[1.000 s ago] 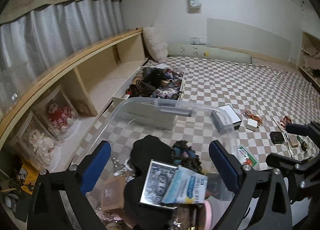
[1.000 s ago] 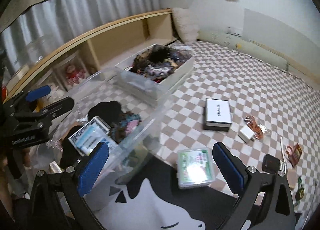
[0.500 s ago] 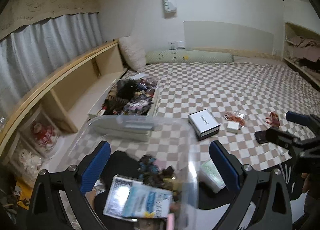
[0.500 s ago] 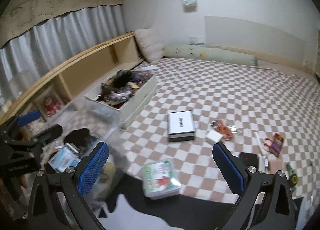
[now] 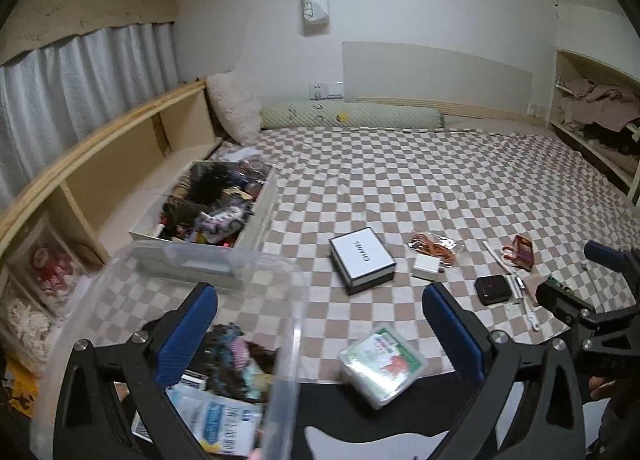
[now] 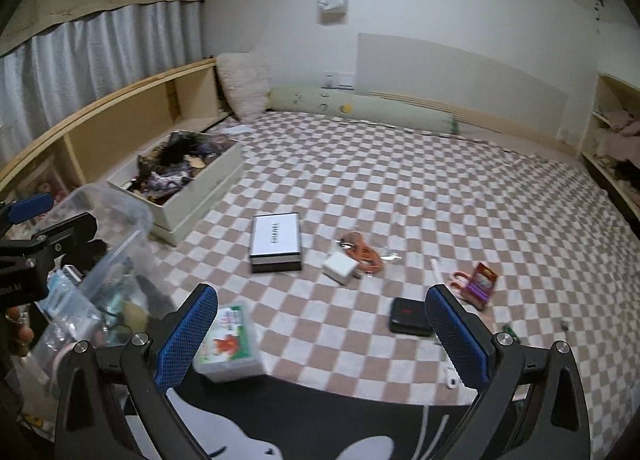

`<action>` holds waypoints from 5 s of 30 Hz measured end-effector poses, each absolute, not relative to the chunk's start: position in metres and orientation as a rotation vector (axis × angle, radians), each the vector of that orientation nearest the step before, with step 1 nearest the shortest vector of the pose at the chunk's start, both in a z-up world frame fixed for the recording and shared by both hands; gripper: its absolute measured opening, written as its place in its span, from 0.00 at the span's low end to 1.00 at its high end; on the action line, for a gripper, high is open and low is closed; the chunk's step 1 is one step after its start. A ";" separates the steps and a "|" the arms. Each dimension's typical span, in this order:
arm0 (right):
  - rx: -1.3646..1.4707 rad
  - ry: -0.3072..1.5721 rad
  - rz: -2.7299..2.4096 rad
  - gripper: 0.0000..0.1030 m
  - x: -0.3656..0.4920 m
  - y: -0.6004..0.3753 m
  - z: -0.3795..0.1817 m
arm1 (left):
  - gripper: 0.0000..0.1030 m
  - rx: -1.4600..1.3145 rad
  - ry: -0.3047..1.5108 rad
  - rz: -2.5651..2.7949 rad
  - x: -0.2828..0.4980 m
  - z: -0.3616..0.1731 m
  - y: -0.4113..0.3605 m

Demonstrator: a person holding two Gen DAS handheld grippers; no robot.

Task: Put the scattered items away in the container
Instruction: 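Withdraw both tools from the bin back over the bed items, then close the left tool on the black earbud case while the right tool grasps the wooden pad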

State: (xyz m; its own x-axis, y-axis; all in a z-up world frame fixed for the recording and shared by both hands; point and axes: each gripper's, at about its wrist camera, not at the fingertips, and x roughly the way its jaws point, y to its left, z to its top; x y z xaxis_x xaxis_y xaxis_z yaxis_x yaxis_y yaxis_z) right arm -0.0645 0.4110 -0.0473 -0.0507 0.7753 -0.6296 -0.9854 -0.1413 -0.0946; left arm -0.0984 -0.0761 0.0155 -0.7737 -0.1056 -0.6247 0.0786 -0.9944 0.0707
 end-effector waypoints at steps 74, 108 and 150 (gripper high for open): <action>-0.759 1.063 0.984 0.67 0.179 0.566 -0.218 | 0.98 2.044 0.238 -2.619 -0.330 -0.230 0.148; -0.930 1.000 1.122 0.65 0.199 0.553 -0.253 | 0.98 2.116 0.405 -2.584 -0.350 -0.236 0.160; -1.029 0.990 1.122 0.63 0.241 0.509 -0.267 | 1.00 1.935 0.081 -2.507 -0.356 -0.256 0.130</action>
State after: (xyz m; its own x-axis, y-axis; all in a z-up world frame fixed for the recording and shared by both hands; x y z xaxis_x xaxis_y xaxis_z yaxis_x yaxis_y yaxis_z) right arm 0.2409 0.5089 -0.2670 0.1566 0.2156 -0.9638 -0.9832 0.1266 -0.1314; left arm -0.3562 0.1295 -0.2559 -0.2536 0.0521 -0.9659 0.0101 -0.9983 -0.0566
